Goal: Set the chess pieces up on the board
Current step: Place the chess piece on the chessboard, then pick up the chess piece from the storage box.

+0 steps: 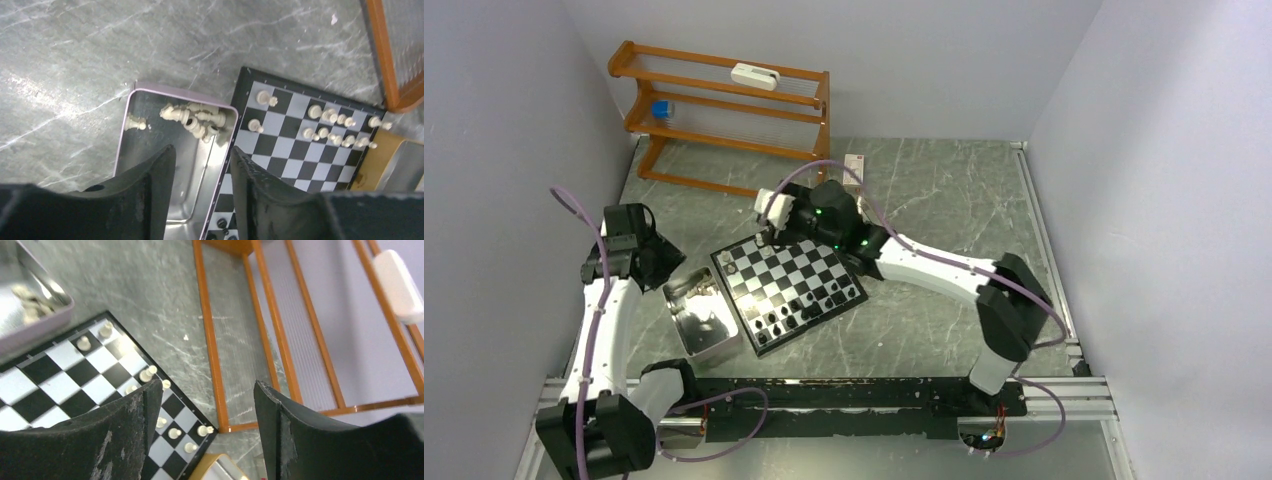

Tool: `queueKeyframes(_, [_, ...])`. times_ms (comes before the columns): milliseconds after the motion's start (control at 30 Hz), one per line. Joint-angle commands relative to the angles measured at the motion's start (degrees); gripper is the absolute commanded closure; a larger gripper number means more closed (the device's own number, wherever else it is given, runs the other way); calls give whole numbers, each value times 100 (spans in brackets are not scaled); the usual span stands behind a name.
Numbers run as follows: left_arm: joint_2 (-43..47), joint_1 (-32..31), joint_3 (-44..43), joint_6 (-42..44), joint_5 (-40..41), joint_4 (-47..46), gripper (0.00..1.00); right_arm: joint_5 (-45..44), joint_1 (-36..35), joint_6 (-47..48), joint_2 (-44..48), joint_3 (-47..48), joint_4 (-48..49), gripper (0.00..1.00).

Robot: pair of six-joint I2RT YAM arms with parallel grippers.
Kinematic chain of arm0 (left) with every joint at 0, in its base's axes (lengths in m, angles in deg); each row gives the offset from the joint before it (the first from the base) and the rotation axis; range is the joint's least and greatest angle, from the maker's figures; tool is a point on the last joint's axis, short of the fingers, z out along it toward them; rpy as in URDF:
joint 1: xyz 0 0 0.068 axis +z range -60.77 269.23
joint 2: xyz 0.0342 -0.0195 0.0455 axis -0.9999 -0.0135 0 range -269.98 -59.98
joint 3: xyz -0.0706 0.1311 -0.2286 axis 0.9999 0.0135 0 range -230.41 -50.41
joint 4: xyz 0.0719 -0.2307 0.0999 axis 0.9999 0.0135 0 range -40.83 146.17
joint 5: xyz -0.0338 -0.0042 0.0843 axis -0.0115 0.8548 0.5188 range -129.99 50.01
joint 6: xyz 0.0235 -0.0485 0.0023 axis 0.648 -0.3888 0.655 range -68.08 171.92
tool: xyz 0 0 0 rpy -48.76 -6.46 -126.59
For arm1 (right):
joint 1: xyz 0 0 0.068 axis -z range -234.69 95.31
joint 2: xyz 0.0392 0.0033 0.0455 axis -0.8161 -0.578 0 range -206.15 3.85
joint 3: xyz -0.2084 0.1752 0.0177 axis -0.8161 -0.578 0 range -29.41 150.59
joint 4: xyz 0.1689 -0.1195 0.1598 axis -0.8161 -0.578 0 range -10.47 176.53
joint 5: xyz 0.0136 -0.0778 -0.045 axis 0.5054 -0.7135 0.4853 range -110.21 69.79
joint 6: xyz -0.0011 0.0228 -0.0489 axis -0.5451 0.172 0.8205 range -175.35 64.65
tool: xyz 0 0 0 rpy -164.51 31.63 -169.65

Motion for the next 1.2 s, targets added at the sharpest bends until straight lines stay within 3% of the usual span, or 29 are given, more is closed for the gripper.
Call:
queueKeyframes(0, [327, -126, 260, -129, 29, 405, 54, 52, 36, -1601, 716, -571, 582, 29])
queueKeyframes(33, [356, -128, 366, -215, -13, 369, 56, 53, 41, -1888, 870, -705, 747, 23])
queueKeyframes(67, [392, -142, 469, -316, -56, 302, 59, 96, 37, -2107, 1008, -849, 923, 3])
queueKeyframes(100, [397, -176, 575, -414, -62, 230, 61, 208, 38, -2265, 1146, -968, 988, 1])
queueKeyframes(200, [253, -210, 827, -619, 121, 105, 62, 603, 34, -2614, 1477, -1271, 1064, 0])
queueKeyframes(333, [9, -208, 1036, -1089, 320, -32, 62, 340, 52, -3610, 1797, -1312, 744, 0])
queueKeyframes(467, [-73, -211, 1243, -1745, 351, -392, 65, 289, 52, -3652, 2031, -1400, 534, 0])
queueKeyframes(867, [-405, -210, 1549, -3410, 468, -915, 53, 336, 52, -3359, 2465, -1784, 709, 0])
queueKeyframes(1167, [-444, -209, 1629, -3969, 676, -1066, 54, 354, 56, -3271, 2579, -1891, 800, 0])
